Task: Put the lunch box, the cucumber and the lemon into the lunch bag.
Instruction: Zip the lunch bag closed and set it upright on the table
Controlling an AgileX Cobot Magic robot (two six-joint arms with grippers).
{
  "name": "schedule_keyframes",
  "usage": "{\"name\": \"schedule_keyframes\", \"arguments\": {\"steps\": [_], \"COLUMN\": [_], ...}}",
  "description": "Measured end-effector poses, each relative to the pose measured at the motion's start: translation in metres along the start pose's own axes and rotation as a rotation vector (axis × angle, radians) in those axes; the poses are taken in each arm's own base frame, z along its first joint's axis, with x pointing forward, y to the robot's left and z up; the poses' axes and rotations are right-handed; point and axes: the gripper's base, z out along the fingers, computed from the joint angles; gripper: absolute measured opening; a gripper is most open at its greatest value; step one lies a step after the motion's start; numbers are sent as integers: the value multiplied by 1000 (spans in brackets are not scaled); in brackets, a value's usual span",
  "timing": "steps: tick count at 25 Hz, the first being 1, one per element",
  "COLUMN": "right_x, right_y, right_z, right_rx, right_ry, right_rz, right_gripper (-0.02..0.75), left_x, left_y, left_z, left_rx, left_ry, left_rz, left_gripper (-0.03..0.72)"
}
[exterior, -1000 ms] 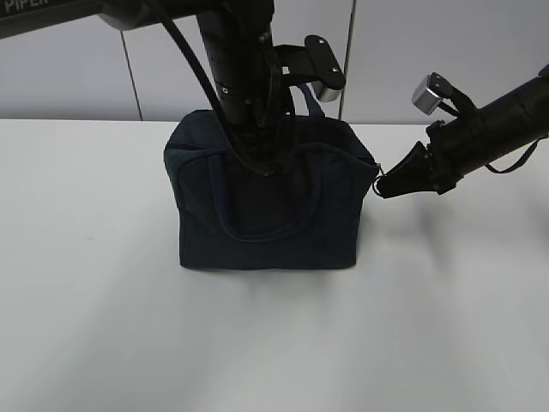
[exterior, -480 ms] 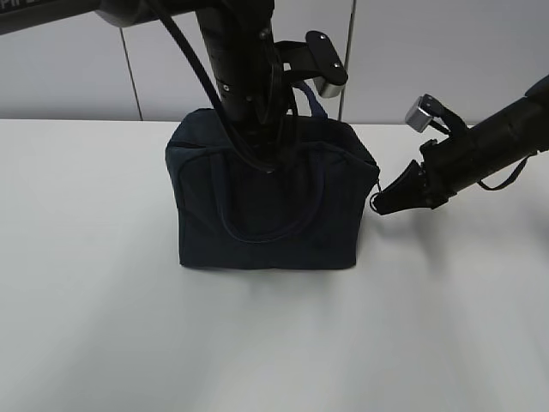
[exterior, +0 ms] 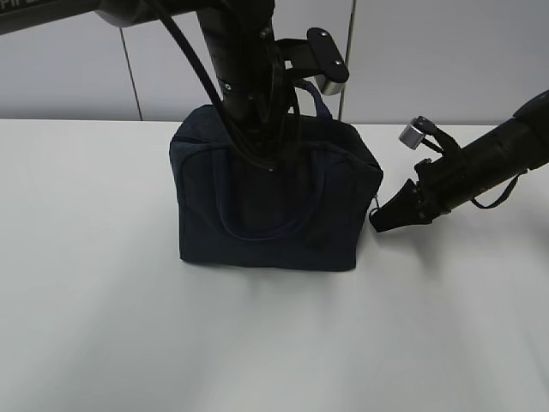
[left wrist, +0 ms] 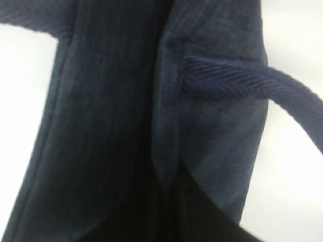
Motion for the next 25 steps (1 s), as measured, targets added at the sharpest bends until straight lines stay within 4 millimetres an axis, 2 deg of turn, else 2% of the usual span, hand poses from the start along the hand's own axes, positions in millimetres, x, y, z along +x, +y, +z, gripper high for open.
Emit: {"name": "schedule_keyframes", "arguments": {"steps": [21,23,25], "right_x": [5,5,6], "right_y": [-3,-3,-3], "right_z": [5,5,6], "right_rx": [-11,-11,-11], "right_ry": [9,8,17], "right_rz": [47,54,58], "right_gripper": [1,17,69], "left_x": [-1,-1,0], "left_y": [-1,-1,-2], "left_z": [0,0,-1], "left_rx": [21,22,24], "left_ry": [-14,-13,-10], "left_rz": [-20,-20,-22], "left_gripper": [-7,-7,-7]}}
